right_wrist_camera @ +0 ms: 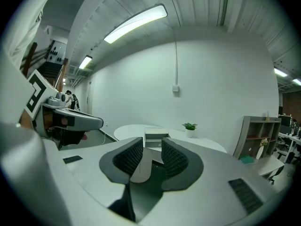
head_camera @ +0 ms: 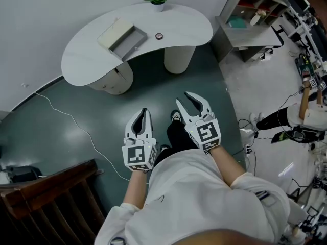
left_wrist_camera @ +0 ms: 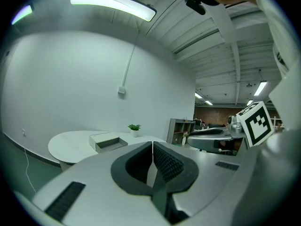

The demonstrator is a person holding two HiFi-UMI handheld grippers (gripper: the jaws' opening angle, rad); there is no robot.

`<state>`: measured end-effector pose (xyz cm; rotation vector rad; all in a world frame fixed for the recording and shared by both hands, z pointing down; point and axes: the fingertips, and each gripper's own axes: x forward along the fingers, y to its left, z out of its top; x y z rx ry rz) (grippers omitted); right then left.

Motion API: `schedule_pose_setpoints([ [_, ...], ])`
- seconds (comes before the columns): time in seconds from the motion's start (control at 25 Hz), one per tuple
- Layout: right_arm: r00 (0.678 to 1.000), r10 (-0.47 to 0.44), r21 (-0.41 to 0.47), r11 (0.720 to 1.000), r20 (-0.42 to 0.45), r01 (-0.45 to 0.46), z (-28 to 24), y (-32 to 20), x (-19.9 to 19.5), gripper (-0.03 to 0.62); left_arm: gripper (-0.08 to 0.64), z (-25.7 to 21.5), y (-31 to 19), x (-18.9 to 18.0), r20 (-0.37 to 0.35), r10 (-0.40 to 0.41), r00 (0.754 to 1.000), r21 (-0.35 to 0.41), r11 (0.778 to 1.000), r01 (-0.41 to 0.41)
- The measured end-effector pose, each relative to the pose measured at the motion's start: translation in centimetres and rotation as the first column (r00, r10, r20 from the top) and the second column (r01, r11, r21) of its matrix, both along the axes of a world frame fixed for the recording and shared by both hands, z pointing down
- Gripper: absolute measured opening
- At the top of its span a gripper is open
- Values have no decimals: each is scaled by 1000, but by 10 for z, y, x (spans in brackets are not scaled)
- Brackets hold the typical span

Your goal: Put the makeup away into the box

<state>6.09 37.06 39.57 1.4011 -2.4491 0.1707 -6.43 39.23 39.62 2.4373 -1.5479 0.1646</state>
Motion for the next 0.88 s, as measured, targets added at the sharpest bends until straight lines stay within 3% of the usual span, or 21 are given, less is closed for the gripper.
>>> schedule_pose_setpoints([
  [0.44, 998, -54, 48, 997, 25, 53, -15, -146, 26, 107, 25, -12, -137, 25, 27, -46, 999, 23, 999, 45],
  [0.88, 996, -75, -32, 997, 44, 77, 20, -235, 83, 109, 25, 15, -229, 82, 54, -56, 997, -76, 995, 60],
])
